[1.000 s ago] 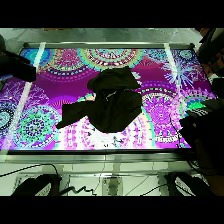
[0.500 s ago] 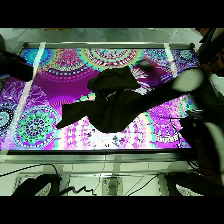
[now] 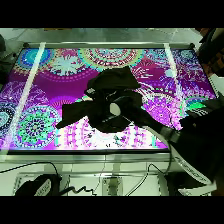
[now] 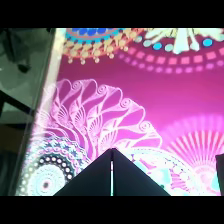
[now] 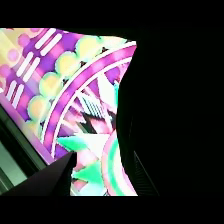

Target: Fold the clothes and pants, and hang the long-sleeved shirts on hangers.

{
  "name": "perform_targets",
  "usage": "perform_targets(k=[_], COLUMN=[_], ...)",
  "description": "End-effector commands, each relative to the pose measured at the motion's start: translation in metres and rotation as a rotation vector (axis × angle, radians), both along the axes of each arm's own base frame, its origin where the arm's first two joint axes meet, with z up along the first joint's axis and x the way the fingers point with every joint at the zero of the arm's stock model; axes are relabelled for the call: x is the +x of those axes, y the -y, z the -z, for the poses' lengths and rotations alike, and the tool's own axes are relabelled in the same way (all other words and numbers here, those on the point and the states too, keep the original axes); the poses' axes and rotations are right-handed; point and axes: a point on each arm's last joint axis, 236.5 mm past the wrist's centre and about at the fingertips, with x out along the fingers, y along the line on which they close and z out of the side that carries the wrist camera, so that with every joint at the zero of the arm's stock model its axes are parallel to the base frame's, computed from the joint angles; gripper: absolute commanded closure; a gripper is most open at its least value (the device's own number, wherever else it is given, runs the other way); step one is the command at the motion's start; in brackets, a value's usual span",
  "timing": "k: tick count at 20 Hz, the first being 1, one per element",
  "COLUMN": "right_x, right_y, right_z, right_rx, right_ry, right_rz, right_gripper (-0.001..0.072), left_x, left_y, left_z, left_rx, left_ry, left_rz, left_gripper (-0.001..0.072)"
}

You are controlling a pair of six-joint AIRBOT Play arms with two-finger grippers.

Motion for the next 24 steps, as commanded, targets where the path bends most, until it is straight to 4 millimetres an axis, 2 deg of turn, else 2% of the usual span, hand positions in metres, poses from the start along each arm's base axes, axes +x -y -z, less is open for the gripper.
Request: perform_targets(k=[1, 5, 10, 13, 16, 18, 21, 24], right_x=[0.008, 0.051, 0.090, 0.107, 0.102, 0.088, 0.061, 0.060], right_y=[-0.023, -0.042, -0.042, -0.029, -0.007, 0.004, -0.001, -0.009], right_z=[0.021, 0.023, 0.029, 0.042, 0.060, 0.069, 0.075, 0.081], right_rx=[-0.029, -0.030, 0.060, 0.108, 0.070, -0.006, -0.094, -0.185], right_ry=[0.004, 0.110, 0.000, -0.130, -0.259, -0.257, -0.181, -0.041], right_rz=[-0.053, -0.024, 0.229, 0.381, 0.417, 0.293, 0.041, -0.032], right_gripper=[0.0249, 0.0265, 0.0272, 0.0273, 0.0270, 0.0219, 0.0185, 0.0186], left_x=[0.010, 0.015, 0.016, 0.018, 0.022, 0.024, 0.026, 0.026], left_y=[-0.003, -0.003, -0.003, -0.003, 0.008, 0.016, 0.016, 0.016], left_z=[0.028, 0.047, 0.050, 0.053, 0.058, 0.061, 0.066, 0.067], left_rx=[-0.043, -0.056, -0.058, -0.060, -0.115, -0.151, -0.155, -0.156], left_ry=[-0.007, -0.047, -0.054, -0.061, -0.061, -0.061, -0.071, -0.074], left_rz=[0.000, 0.002, 0.002, 0.003, 0.024, 0.037, 0.037, 0.037], left_gripper=[0.0689, 0.0689, 0.0689, 0.0689, 0.0689, 0.0689, 0.0689, 0.0689])
